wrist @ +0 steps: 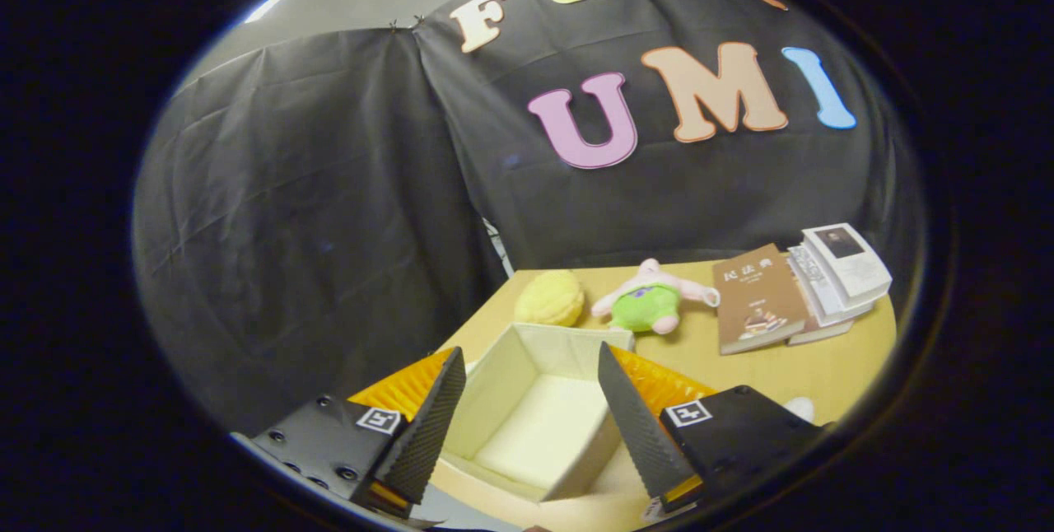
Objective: Open the storage box then place both shoes into the box .Put the left shoe in first, then the right shoe, with the right side of both shoes facing outward in a uniform manner.
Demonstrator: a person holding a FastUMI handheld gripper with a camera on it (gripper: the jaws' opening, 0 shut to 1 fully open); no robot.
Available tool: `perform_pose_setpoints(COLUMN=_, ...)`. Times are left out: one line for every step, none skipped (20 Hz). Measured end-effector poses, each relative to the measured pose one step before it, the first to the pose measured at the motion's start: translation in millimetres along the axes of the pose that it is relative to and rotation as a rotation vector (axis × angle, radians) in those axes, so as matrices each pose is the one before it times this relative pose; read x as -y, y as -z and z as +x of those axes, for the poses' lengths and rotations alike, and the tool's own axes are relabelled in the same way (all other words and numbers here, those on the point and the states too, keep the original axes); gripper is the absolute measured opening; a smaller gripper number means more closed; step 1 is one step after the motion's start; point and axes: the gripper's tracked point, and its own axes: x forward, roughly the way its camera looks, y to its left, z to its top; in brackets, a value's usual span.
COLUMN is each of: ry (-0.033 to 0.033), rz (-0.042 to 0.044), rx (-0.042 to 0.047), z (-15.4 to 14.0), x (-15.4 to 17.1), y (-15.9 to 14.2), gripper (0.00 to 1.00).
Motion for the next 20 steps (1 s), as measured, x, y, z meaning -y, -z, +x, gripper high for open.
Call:
perform_pose_setpoints(ry=0.01540, rz=-0.00373, rx=-0.00124, z=-2.48, x=12.52, y=1.87, gripper=0.99)
perform_pose_setpoints(ry=0.01798, rz=-0.00312, rx=-0.00345, z=-3.09, x=12.45, y=0.94, gripper=0.99)
perform_pose_setpoints(ry=0.01568, rz=-0.00425, rx=-0.00553, z=-2.46, x=13.42, y=3.16, gripper=0.99)
perform_pose_setpoints(ry=0.01441, rz=-0.00614, rx=-0.00866, z=-2.71, x=11.63, y=3.89, gripper=0.99)
perform_pose_setpoints(ry=0.01300, rz=-0.00706, rx=-0.01024, z=-1.34, x=11.00, y=4.86, gripper=0.99)
perform_pose_setpoints(ry=0.01521, rz=-0.00934, rx=-0.01046, z=-1.26, x=10.62, y=5.46, gripper=0.99)
perform_pose_setpoints(ry=0.01628, rz=-0.01062, rx=-0.01427, z=-2.37, x=12.21, y=7.53, gripper=0.99)
perform_pose_setpoints(ry=0.01472, rz=-0.00916, rx=-0.01461, z=-0.89, x=10.90, y=7.48, gripper=0.99)
perform_pose_setpoints(ry=0.00893, rz=-0.00572, rx=-0.01357, z=0.40, x=9.71, y=8.08, gripper=0.99)
perform_pose_setpoints(ry=0.00581, rz=-0.00330, rx=-0.01467, z=0.80, x=7.85, y=7.07, gripper=0.99)
perform_pose_setpoints(ry=0.00695, rz=-0.00354, rx=-0.01701, z=0.15, x=8.35, y=8.88, gripper=0.99)
perform_pose_setpoints(ry=0.00457, rz=-0.00339, rx=-0.01798, z=1.38, x=7.49, y=7.89, gripper=0.99)
perform_pose_setpoints(ry=0.00577, rz=-0.00438, rx=-0.01746, z=2.00, x=7.25, y=8.53, gripper=0.99)
perform_pose_setpoints(ry=0.00507, rz=-0.00523, rx=-0.01598, z=1.33, x=6.85, y=7.54, gripper=0.99)
perform_pose_setpoints(ry=0.00373, rz=-0.00338, rx=-0.01767, z=4.26, x=7.38, y=8.94, gripper=0.99)
perform_pose_setpoints(ry=0.00126, rz=-0.00211, rx=-0.01844, z=3.37, x=5.06, y=7.85, gripper=0.99)
perform_pose_setpoints(ry=-0.00524, rz=-0.00052, rx=-0.02312, z=3.44, x=3.87, y=9.34, gripper=0.99)
perform_pose_setpoints(ry=0.00155, rz=-0.00159, rx=-0.02869, z=3.65, x=5.04, y=10.11, gripper=0.99)
perform_pose_setpoints(ry=-0.00404, rz=0.00042, rx=-0.03024, z=4.01, x=4.24, y=12.57, gripper=0.99)
perform_pose_setpoints(ry=-0.00576, rz=0.00200, rx=-0.02854, z=3.89, x=2.12, y=10.17, gripper=0.99)
